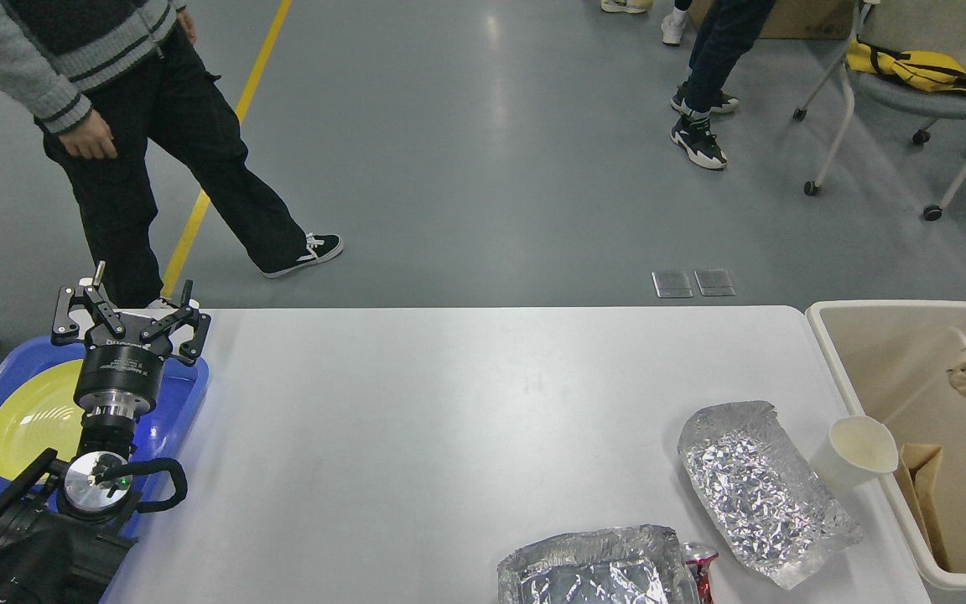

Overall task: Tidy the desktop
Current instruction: 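Lift the crumpled paper and drop it into the white bin, then lower the right gripper to the foil package's edge and grasp it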

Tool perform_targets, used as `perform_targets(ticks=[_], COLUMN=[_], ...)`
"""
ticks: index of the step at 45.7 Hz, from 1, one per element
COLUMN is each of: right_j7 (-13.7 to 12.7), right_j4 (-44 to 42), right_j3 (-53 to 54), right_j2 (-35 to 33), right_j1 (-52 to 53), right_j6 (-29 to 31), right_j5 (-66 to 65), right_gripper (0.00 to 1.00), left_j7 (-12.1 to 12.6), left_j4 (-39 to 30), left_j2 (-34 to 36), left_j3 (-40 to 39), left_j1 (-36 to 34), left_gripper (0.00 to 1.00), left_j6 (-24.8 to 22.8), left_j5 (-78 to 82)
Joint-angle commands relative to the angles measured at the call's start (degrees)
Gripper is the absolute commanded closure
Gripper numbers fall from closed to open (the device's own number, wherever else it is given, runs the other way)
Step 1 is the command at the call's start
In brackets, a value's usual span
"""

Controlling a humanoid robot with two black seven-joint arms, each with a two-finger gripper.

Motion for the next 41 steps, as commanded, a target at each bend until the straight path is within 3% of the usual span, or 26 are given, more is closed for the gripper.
perform_targets(ticks=[1, 16, 34, 38, 41], right_j7=[-0.3, -0.5, -0.3, -0.4, -0.5], right_j4=[-0.4, -0.4, 0.9, 5.4, 14.1], right_j3=[0.2, 0.2, -1.2, -3.6, -5.9], right_j2=[2.2, 2.5, 6.0, 5.6, 3.7], right_j1=[-4.0, -2.2, 17.6, 25.1, 32.7], right_j6=[-5.1, -6.6, -4.6, -1.2, 2.6], right_j5=[1.4, 1.4, 1.1, 1.1, 1.1], right_gripper=[0.00, 0.00, 0.00, 0.00, 0.00], left_j7=[0.0, 0.0, 0.0, 0.0, 0.0], left_j4=[0.0, 0.0, 0.0, 0.0, -0.1], left_j2=[0.0, 0.0, 0.0, 0.0, 0.0], left_j3=[0.0, 0.0, 0.0, 0.0, 0.0], left_j1=[0.0, 0.0, 0.0, 0.0, 0.0], left_gripper=[0.03, 0.03, 0.03, 0.03, 0.03], left_j6=[0.0, 0.0, 0.0, 0.1, 0.0], left_j5=[0.0, 0.0, 0.0, 0.0, 0.0])
